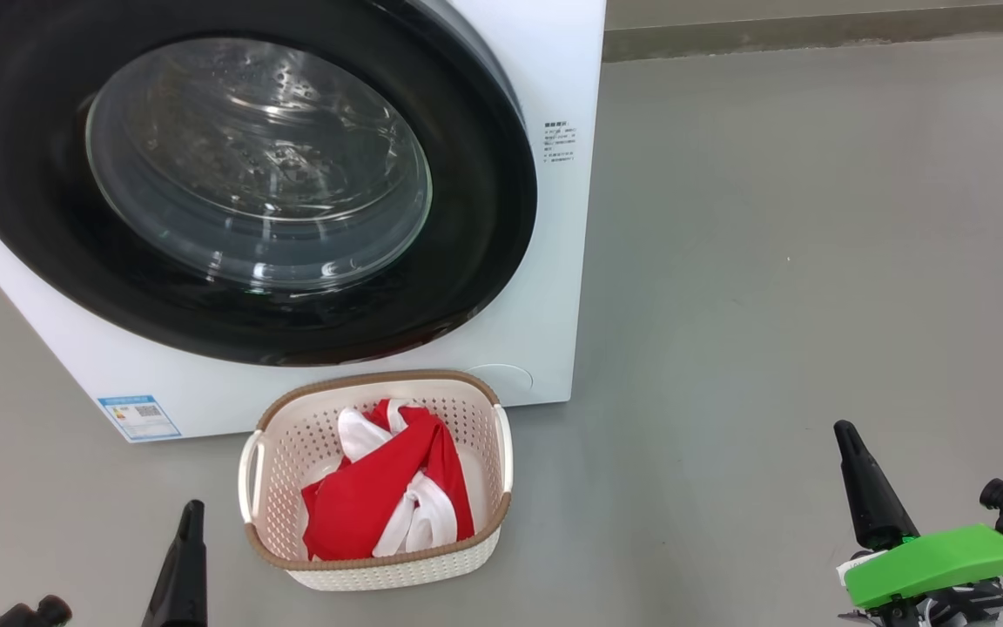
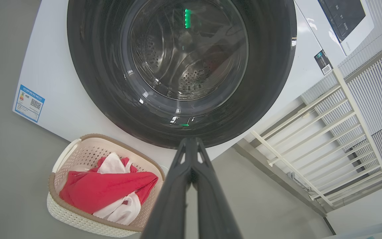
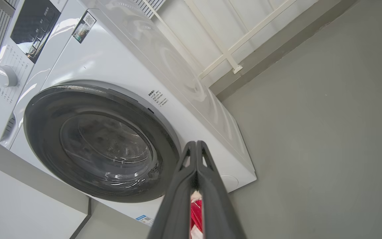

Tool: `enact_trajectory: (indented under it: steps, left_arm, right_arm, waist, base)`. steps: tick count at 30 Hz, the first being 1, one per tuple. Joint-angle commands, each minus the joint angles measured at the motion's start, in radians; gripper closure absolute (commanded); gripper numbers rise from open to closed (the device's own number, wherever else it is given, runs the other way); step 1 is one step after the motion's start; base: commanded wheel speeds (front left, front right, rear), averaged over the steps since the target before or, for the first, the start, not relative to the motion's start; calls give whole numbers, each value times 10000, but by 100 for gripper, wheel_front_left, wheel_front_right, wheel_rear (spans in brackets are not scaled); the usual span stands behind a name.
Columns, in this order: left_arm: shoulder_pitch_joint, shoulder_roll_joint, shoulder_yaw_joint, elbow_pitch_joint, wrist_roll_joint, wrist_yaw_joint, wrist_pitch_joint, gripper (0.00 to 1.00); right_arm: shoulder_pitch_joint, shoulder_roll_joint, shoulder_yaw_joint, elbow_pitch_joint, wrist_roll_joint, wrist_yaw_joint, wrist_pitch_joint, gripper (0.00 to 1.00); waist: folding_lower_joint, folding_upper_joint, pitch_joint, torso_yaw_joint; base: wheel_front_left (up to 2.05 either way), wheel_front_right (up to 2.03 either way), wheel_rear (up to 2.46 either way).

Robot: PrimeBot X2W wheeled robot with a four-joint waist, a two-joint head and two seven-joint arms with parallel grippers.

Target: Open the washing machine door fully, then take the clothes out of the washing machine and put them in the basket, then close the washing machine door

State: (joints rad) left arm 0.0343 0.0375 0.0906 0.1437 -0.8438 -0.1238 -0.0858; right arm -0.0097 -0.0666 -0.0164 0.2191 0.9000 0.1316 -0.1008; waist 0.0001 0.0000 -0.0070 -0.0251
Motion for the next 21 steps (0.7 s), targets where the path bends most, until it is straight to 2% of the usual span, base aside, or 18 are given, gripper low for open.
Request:
enact_trajectory:
  steps: [1, 21]
  left_arm:
    - [-480, 89, 140, -170, -288, -33, 81, 100]
    - [-781, 101, 173, 209, -2636, -44, 694, 100]
  right_arm:
    - [-567, -96, 39, -218, 363, -3, 68, 100]
    - [-694, -56, -226, -69, 2559, -5, 683, 100]
  waist:
    - [-1, 0, 2, 5]
    - [-1, 0, 33, 83]
  base:
    - [0, 0, 0]
    - [0, 0, 0]
